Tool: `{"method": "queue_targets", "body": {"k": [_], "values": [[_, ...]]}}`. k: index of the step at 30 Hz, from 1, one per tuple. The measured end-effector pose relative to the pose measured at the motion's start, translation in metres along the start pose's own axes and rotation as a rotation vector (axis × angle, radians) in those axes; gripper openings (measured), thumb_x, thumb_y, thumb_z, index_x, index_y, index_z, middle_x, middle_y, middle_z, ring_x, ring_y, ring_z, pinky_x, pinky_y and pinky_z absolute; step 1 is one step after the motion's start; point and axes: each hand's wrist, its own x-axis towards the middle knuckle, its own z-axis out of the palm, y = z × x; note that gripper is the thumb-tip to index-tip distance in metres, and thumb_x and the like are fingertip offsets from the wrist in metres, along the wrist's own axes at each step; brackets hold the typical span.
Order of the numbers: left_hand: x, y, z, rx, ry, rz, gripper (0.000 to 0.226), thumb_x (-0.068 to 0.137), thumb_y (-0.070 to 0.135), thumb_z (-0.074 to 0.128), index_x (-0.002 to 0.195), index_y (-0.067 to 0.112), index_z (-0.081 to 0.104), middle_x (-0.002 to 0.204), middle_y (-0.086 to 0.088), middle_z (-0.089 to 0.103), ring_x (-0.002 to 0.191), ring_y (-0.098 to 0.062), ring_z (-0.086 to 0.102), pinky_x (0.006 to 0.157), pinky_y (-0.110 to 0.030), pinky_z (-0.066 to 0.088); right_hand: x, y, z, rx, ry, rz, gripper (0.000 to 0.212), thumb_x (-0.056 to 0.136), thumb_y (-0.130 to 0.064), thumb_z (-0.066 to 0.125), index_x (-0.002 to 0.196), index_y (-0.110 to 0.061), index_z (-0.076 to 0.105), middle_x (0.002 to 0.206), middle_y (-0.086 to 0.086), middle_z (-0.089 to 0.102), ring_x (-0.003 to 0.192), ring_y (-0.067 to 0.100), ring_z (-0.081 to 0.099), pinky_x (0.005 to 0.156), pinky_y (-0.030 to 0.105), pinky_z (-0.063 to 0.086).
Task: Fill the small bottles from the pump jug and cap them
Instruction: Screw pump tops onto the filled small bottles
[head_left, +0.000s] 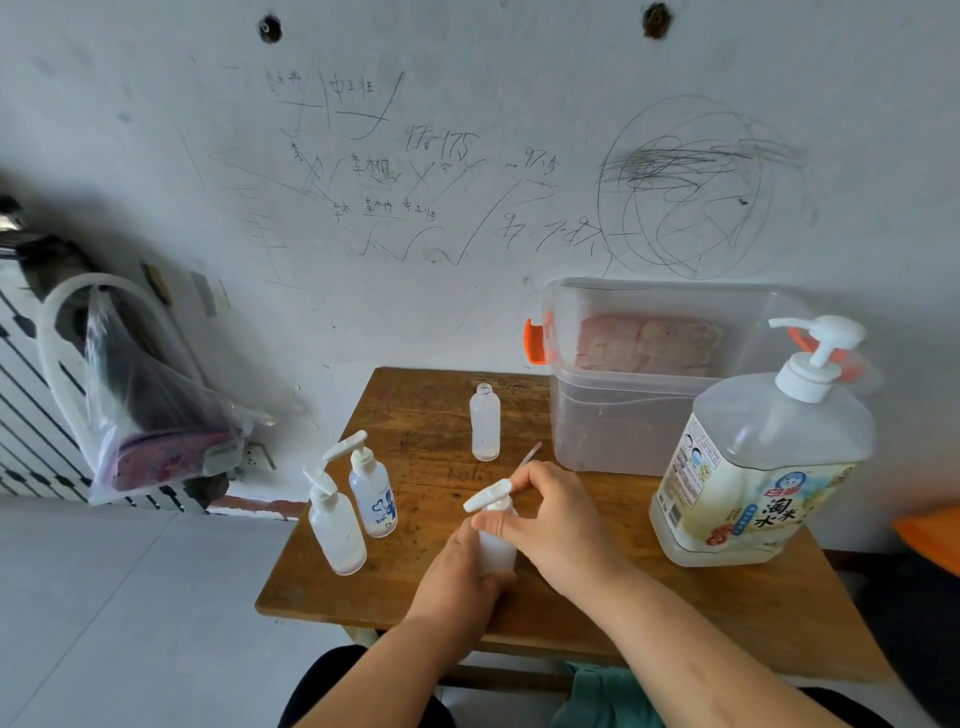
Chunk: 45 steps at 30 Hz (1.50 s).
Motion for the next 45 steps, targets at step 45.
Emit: {"method": "queue_targets", "body": {"k": [45], "values": [[-0.0007,-0.0008,0.0012,-0.021,-0.004,0.001,0.065,0.088,0.023,0.067,0.143,0.034,0.034,0.139,0.011,0.052,0.127,-0.01,0.05,0.11,-0.034,0.04,-0.0018,-0.004,0.0005,-0.029,0.026,0.035,0.031,0.076,-0.047,0.073,0.096,-0.033,0.054,0.109,-0.011,0.054,0.098,0.004,0.052,0.078,0.014,0.044]]}}
